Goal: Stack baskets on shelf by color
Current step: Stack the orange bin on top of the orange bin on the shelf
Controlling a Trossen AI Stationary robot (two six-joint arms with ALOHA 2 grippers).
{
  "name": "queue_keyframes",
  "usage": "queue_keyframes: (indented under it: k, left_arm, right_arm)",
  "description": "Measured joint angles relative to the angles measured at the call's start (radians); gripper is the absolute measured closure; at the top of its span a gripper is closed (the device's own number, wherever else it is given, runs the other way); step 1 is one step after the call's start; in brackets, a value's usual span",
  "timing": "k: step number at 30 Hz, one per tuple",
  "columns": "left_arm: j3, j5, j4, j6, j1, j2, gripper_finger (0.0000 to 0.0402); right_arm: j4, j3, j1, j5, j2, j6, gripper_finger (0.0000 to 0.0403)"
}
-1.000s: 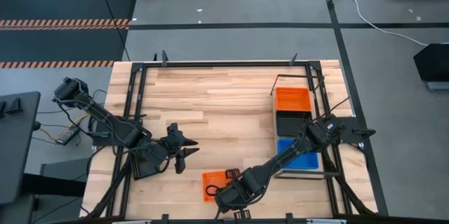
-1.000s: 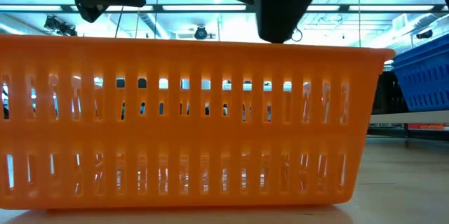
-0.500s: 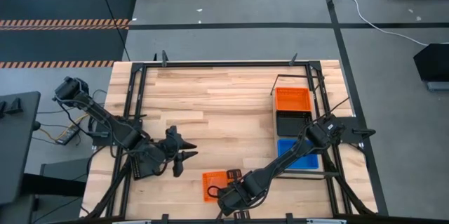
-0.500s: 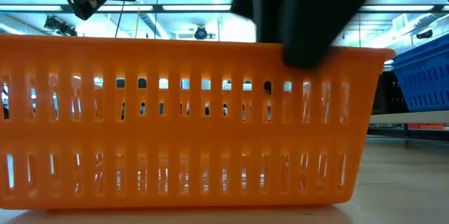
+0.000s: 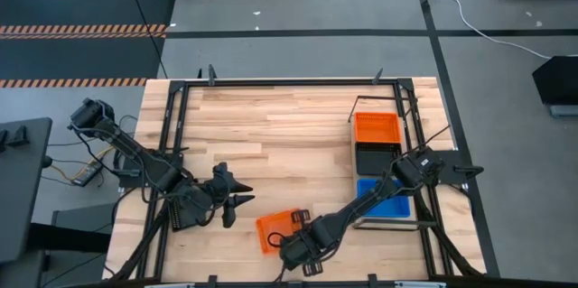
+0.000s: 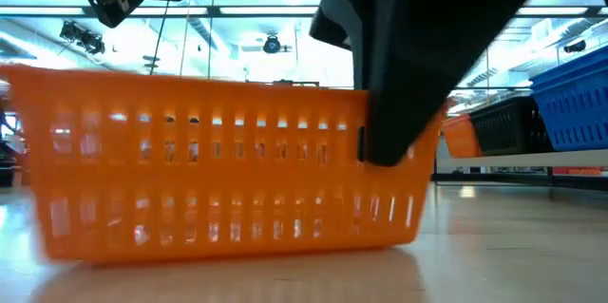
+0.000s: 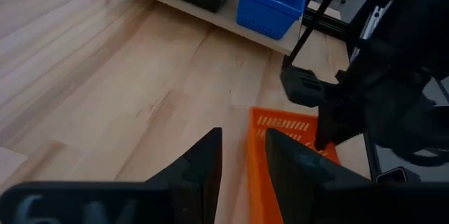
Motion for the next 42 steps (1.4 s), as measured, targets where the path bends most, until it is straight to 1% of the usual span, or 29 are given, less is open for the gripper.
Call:
queue_keyframes:
  k: [1, 2, 6, 9, 11, 14, 18, 22, 25, 28, 30, 33, 37, 42]
  left_arm:
    - [0.000, 0.000, 0.000, 0.000, 0.000, 0.000, 0.0285]
    - [0.000, 0.000, 0.000, 0.000, 0.000, 0.000, 0.0285]
    - [0.000, 0.000, 0.000, -0.016, -0.002, 0.000, 0.0285]
    - [0.000, 0.000, 0.000, -0.026, -0.013, 0.000, 0.0285]
    - [0.000, 0.000, 0.000, -0.026, -0.023, 0.000, 0.0285]
    - [0.000, 0.000, 0.000, -0.026, -0.036, 0.000, 0.0285]
    - [0.000, 0.000, 0.000, -0.026, -0.050, 0.000, 0.0285]
    - [0.000, -0.005, 0.000, -0.028, -0.060, 0.000, 0.0285]
    - [0.000, -0.010, 0.000, -0.032, -0.067, 0.000, 0.0285]
    - [0.000, -0.012, -0.001, -0.033, -0.073, 0.000, 0.0285]
    - [0.000, -0.021, 0.000, -0.033, -0.078, 0.000, 0.0285]
    - [0.000, -0.027, 0.000, -0.034, -0.083, 0.000, 0.0285]
    - [0.000, -0.035, 0.000, -0.033, -0.089, 0.000, 0.0285]
    - [0.000, -0.037, 0.000, -0.030, -0.088, 0.000, 0.0285]
  right_arm:
    - [-0.005, 0.000, -0.008, -0.011, 0.000, -0.023, 0.0380]
    - [-0.014, 0.000, -0.016, -0.018, -0.001, -0.051, 0.0387]
    - [-0.067, 0.002, -0.057, -0.041, -0.008, -0.151, 0.0378]
    - [-0.178, 0.001, -0.103, -0.040, -0.027, -0.215, 0.0384]
    - [-0.267, 0.001, -0.143, -0.017, -0.055, -0.230, 0.0390]
    - [-0.371, 0.000, -0.206, 0.007, -0.115, -0.237, 0.0389]
    - [-0.417, 0.000, -0.279, 0.012, -0.224, -0.249, 0.0389]
    - [-0.464, 0.000, -0.335, 0.036, -0.327, -0.258, 0.0389]
    - [-0.543, 0.000, -0.372, 0.060, -0.391, -0.252, 0.0390]
    - [-0.620, -0.009, -0.398, 0.061, -0.443, -0.236, 0.0390]
    - [-0.629, -0.048, -0.410, 0.061, -0.489, -0.225, 0.0390]
    - [-0.629, -0.146, -0.422, 0.061, -0.579, -0.212, 0.0390]
    - [-0.626, -0.321, -0.437, 0.063, -0.722, -0.165, 0.0390]
    - [-0.618, -0.521, -0.447, 0.106, -0.915, -0.122, 0.0389]
